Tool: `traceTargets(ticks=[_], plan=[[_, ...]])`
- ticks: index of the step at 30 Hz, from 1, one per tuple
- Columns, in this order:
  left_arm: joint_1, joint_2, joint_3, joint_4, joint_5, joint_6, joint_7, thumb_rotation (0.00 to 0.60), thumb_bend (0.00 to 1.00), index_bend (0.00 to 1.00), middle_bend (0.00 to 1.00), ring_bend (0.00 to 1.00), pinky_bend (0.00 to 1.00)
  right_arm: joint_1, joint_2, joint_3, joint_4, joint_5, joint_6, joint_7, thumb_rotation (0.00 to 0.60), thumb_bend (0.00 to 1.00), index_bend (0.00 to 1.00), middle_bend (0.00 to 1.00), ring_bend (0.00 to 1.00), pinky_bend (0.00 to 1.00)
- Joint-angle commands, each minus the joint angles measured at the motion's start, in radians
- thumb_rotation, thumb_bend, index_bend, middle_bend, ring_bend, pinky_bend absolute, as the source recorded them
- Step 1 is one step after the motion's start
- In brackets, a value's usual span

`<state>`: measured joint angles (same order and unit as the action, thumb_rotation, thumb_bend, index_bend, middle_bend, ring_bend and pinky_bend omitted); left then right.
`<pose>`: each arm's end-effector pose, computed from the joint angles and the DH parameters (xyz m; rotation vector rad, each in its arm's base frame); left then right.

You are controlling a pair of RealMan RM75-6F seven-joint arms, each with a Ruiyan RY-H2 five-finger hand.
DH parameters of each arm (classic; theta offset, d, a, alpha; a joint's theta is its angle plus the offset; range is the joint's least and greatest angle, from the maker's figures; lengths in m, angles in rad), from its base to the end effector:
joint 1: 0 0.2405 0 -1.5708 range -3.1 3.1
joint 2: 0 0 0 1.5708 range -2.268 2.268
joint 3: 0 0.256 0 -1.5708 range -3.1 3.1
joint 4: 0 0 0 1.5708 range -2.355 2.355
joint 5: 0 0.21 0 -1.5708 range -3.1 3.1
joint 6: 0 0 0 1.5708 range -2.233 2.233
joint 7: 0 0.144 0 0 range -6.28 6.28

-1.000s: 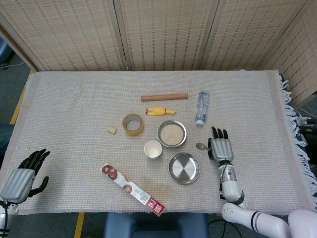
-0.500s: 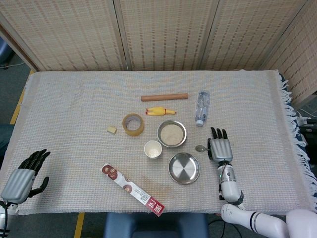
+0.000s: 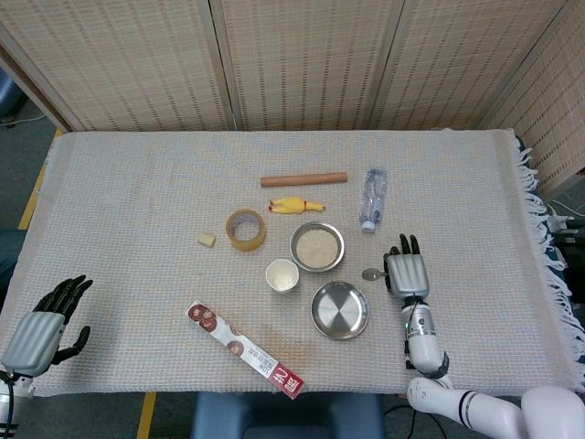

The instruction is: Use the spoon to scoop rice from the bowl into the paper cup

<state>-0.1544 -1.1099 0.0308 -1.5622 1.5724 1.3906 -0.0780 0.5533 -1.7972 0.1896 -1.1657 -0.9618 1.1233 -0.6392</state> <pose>-0.3130 0.1847 0.1402 -1.5694 -0.9738 -0.8811 -0.2433 -0.3222 -0.0483 1.5706 -0.8808 0.5547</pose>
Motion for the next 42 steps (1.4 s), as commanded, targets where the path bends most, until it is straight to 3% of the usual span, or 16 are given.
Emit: traceTargets(ticks=[1,11,27,33,42], plan=[[0.0,0.0,0.0,0.0,0.0,0.0,0.0,0.6,0.47,0.0,0.0,0.0,0.18,0.001,-0.003,0.002,0.006,-0.004,0.001,0.003,0.6,0.32,0.66,0.39,0.0,0.04],[-0.001,0.0,0.001,-0.001,0.0,-0.002,-0.001,0.6,0.47,0.0,0.0,0.0,0.18,-0.001,-0.014,0.005,0.029,-0.031,0.02,0.007,0.6,0.33,0.78,0.53,0.13,0.13],[0.0,0.002,0.001,0.0,-0.001,-0.001,-0.005,0.6,0.47,0.0,0.0,0.0,0.18,-0.003,-0.026,0.014,0.045,-0.044,0.024,-0.004,0.6,0.34,0.83,0.56,0.14,0.14],[0.0,0.003,0.002,0.0,0.0,-0.001,-0.007,0.6,0.47,0.0,0.0,0.0,0.18,-0.004,0.008,0.017,0.003,-0.052,0.036,-0.027,0.6,0.34,0.83,0.56,0.14,0.14],[0.0,0.003,0.005,-0.004,0.008,0.002,-0.004,0.6,0.47,0.0,0.0,0.0,0.18,0.029,0.126,0.056,-0.166,-0.045,0.038,-0.118,0.6,0.34,0.82,0.56,0.14,0.14]])
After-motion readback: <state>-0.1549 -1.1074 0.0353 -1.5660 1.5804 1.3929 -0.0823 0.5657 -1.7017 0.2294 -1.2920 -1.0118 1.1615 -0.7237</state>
